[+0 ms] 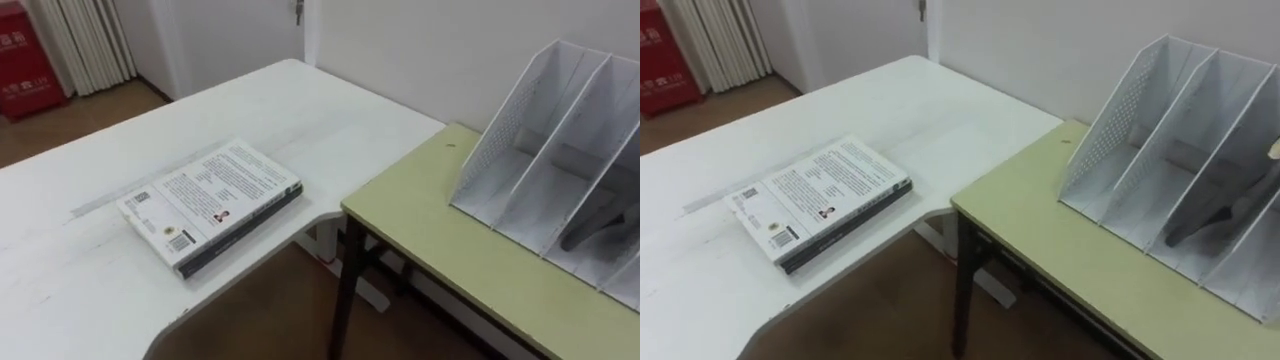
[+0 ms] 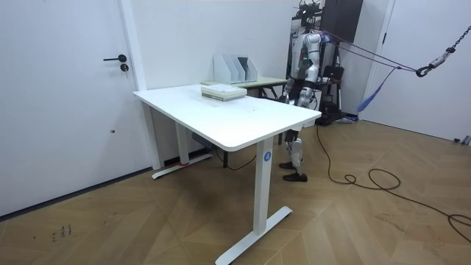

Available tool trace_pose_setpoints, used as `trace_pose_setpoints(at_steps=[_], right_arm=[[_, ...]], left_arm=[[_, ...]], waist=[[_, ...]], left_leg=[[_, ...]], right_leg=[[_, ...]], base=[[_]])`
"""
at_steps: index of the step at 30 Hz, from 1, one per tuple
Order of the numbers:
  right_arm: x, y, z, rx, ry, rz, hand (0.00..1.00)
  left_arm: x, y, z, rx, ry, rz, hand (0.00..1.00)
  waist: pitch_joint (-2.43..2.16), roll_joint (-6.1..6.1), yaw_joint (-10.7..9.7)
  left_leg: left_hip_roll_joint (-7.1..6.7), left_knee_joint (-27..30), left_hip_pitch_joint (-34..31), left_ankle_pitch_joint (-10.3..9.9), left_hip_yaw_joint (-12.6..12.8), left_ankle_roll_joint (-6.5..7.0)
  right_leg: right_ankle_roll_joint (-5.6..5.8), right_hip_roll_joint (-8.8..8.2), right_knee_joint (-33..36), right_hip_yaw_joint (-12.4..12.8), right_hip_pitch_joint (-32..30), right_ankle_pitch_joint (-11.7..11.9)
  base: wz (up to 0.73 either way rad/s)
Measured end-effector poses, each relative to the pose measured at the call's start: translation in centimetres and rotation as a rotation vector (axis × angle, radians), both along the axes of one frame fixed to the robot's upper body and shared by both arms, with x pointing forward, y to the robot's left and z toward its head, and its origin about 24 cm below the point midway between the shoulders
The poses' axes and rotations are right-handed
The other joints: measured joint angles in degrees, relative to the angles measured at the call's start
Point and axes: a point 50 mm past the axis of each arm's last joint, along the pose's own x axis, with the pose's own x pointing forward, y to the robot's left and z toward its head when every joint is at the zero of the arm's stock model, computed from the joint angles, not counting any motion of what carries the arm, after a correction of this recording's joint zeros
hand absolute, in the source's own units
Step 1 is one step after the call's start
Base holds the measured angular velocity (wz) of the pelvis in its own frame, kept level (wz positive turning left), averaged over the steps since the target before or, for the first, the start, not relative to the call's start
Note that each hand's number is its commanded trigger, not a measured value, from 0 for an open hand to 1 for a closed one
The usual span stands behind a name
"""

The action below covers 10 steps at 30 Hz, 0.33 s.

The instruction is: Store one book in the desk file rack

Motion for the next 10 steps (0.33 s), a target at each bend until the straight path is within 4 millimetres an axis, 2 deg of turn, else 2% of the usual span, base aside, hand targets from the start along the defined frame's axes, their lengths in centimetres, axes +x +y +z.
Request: trace_pose_setpoints(at_steps=[10], right_arm=[[-1.1,-0.8,-0.4,-0.199,0.053,-0.098,0.0]], left_arm=[[-2.0,-0.4,-0.2,0.032,0.087,-0.047,0.0]], waist=[[-0.29,0.71,-1.25]], left_leg=[[-0.2,0.05,0.29,0.0,0.05,0.01]], right_leg=[[0.21,-0.03,-0.61,-0.11,1.07,0.14]], base=[[0.01]])
